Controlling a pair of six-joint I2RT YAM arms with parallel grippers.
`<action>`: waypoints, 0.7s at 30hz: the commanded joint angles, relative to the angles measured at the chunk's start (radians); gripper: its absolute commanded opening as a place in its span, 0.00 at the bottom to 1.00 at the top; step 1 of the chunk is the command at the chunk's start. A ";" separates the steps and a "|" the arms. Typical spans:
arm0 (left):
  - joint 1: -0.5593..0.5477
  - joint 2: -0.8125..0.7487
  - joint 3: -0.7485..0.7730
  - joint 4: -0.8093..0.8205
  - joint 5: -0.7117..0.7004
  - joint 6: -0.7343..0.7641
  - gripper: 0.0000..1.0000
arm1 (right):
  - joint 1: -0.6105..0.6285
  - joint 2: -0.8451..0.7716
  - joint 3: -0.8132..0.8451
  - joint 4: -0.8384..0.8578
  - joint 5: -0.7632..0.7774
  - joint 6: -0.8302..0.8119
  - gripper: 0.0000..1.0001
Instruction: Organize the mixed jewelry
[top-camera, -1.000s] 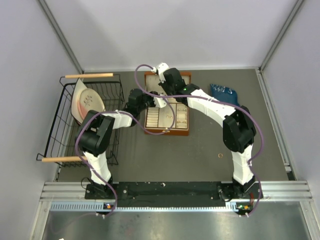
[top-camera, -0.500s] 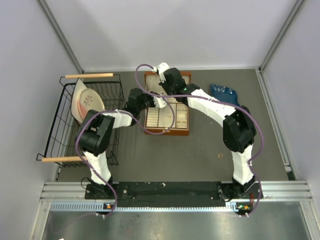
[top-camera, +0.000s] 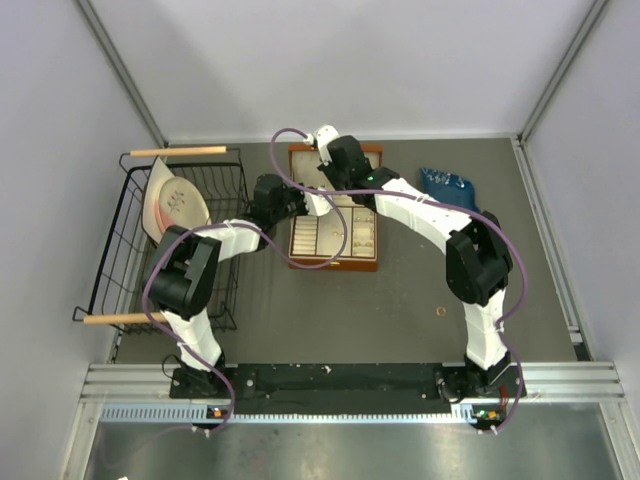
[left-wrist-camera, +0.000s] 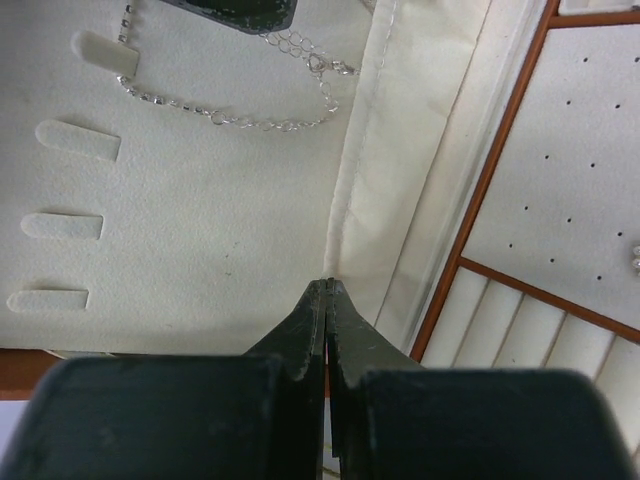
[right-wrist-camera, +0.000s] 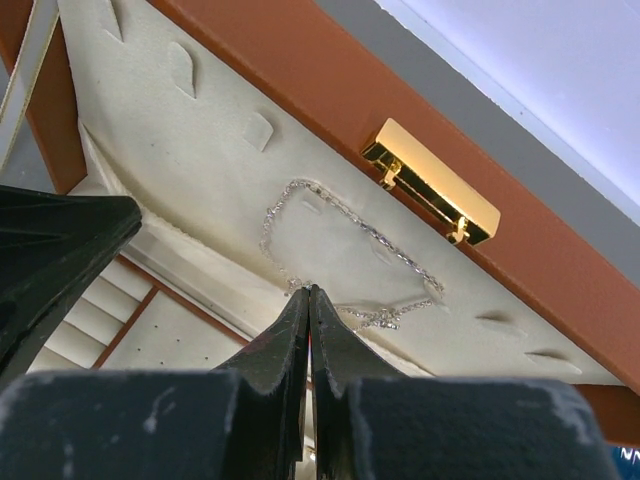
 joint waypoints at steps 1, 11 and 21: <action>-0.016 -0.040 -0.008 -0.086 0.105 -0.030 0.00 | -0.007 -0.024 0.030 0.021 -0.008 -0.002 0.00; -0.018 -0.051 -0.011 -0.089 0.110 -0.036 0.00 | -0.007 0.005 0.001 0.035 -0.008 -0.011 0.00; -0.019 -0.065 -0.016 -0.086 0.099 -0.044 0.00 | -0.007 0.010 -0.016 0.061 0.022 -0.043 0.00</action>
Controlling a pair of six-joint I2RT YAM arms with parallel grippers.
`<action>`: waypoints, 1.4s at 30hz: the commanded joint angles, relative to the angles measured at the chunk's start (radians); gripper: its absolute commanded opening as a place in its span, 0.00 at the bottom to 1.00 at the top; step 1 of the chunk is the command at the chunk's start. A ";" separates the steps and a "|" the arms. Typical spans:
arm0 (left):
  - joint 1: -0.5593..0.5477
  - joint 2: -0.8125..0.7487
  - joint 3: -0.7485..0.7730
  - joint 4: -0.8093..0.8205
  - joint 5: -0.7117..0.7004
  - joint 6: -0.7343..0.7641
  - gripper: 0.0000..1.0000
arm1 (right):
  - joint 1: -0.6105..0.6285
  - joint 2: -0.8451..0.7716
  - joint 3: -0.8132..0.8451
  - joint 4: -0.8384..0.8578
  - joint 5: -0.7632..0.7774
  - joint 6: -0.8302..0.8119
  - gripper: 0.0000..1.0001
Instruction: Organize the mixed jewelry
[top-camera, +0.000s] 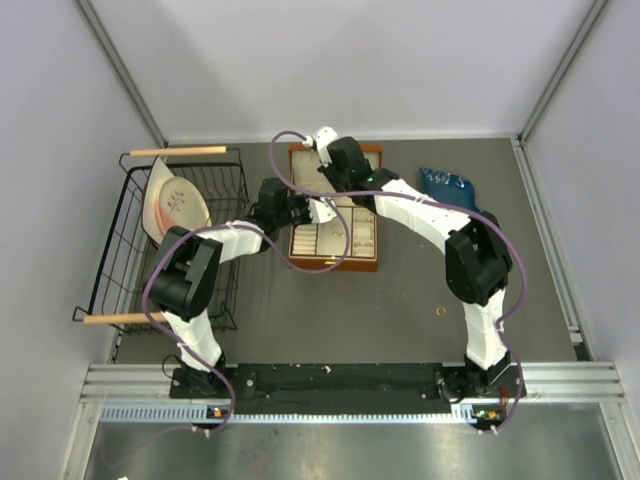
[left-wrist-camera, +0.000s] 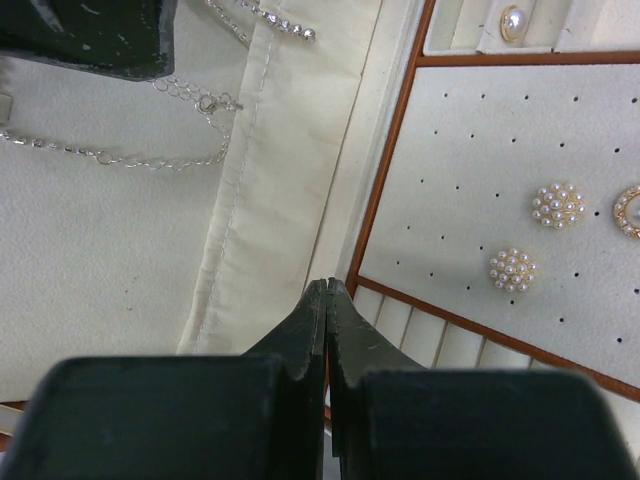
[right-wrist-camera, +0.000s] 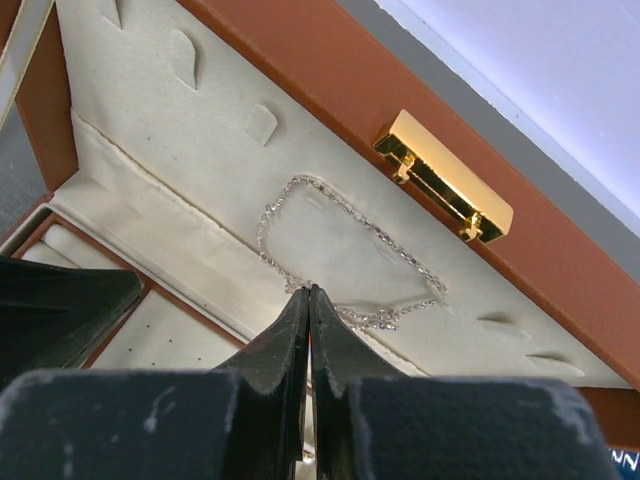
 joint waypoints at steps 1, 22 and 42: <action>0.000 -0.057 -0.011 0.013 0.011 -0.010 0.00 | -0.007 0.010 0.000 0.045 0.033 -0.024 0.00; 0.000 -0.096 -0.028 0.059 -0.045 -0.031 0.00 | -0.007 -0.050 -0.106 0.090 0.103 -0.062 0.16; 0.002 -0.330 -0.109 -0.025 -0.014 -0.312 0.00 | -0.012 -0.350 -0.287 0.016 0.065 -0.013 0.40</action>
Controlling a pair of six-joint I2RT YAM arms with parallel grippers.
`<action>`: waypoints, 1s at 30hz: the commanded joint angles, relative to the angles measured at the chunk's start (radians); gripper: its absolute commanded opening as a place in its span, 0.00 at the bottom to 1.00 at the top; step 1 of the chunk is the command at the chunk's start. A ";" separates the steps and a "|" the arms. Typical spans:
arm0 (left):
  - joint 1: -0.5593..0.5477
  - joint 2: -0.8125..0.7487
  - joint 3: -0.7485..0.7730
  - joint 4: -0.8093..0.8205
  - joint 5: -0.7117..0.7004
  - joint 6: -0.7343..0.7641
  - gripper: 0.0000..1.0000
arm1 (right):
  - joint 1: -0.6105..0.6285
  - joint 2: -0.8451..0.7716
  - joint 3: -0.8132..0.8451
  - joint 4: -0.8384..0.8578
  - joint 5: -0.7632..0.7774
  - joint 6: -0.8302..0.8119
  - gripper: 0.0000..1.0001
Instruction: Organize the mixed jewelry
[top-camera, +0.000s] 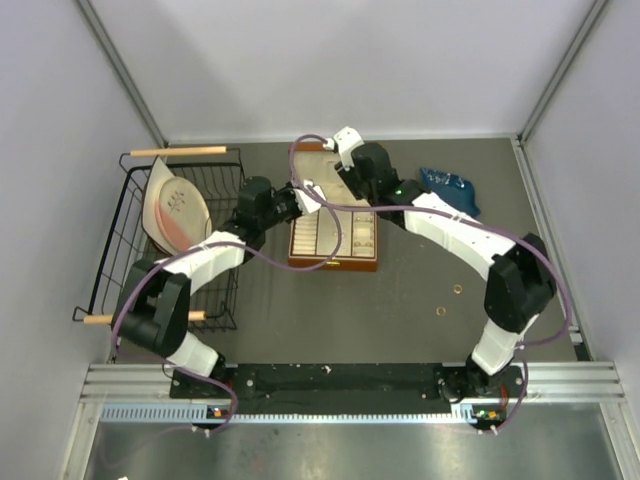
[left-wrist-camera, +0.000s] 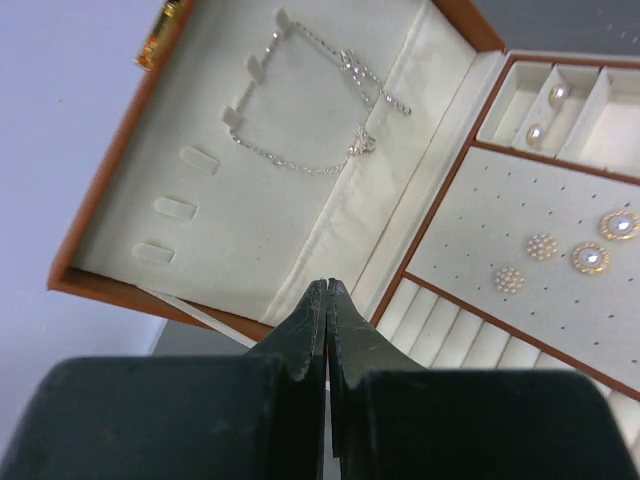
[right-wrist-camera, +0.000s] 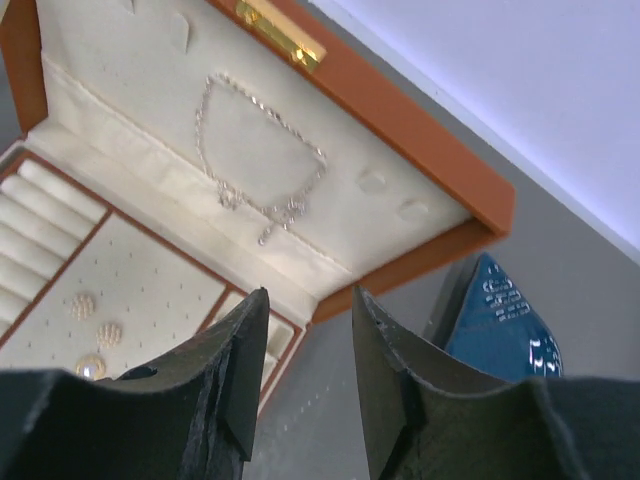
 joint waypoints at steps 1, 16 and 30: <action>0.001 -0.104 -0.021 -0.034 0.031 -0.142 0.00 | -0.020 -0.109 -0.066 -0.047 -0.014 0.015 0.41; 0.001 -0.182 0.081 -0.406 -0.064 -0.436 0.00 | -0.329 -0.568 -0.452 -0.379 -0.347 -0.128 0.54; -0.002 -0.138 0.107 -0.514 0.024 -0.462 0.00 | -0.487 -0.717 -0.744 -0.544 -0.503 -0.329 0.45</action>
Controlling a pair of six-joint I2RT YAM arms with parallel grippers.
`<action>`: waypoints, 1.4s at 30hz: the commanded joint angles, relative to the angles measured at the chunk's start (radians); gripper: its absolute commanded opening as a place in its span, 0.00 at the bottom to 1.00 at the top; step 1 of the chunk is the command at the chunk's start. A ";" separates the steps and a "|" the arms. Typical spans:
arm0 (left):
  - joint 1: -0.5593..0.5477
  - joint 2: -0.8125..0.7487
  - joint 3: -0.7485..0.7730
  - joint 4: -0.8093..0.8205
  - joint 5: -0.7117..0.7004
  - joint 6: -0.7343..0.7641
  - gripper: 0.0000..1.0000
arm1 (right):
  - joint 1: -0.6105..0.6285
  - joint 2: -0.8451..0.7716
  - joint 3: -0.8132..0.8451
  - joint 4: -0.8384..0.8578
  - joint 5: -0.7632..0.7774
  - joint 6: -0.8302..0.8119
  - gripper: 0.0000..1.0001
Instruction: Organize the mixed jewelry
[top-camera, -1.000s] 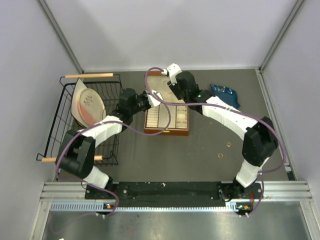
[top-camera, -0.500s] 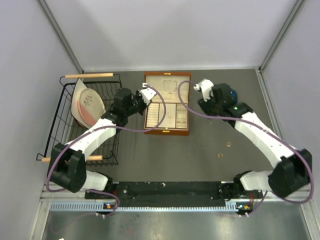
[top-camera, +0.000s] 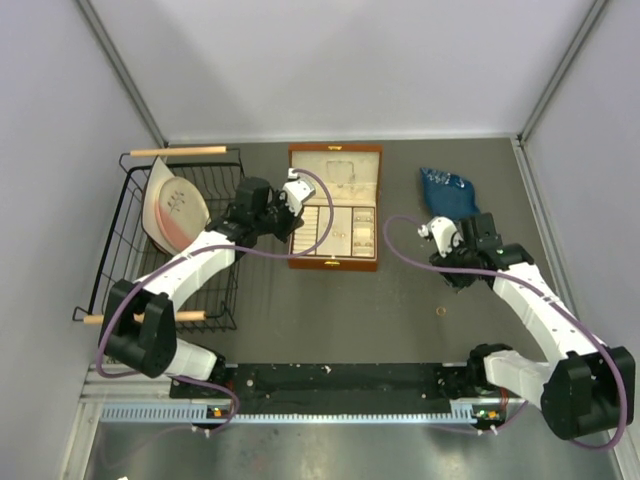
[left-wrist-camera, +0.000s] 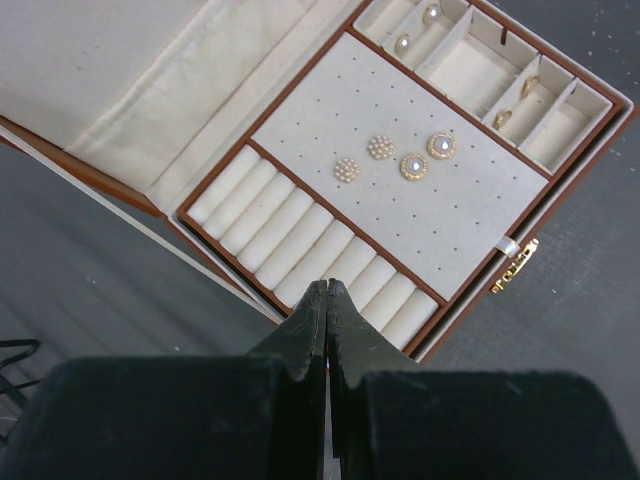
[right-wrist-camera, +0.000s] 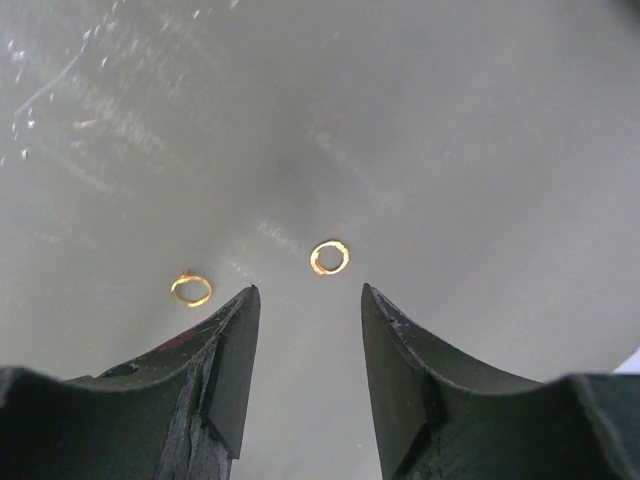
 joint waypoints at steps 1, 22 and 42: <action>-0.002 0.003 0.047 -0.027 0.050 -0.018 0.00 | -0.020 -0.030 -0.028 -0.046 -0.099 -0.077 0.45; -0.010 -0.046 0.047 -0.102 0.050 0.025 0.46 | -0.199 0.110 -0.039 0.052 -0.107 -0.186 0.42; -0.010 -0.037 0.052 -0.108 0.056 0.036 0.57 | -0.259 0.260 0.001 0.121 -0.168 -0.214 0.34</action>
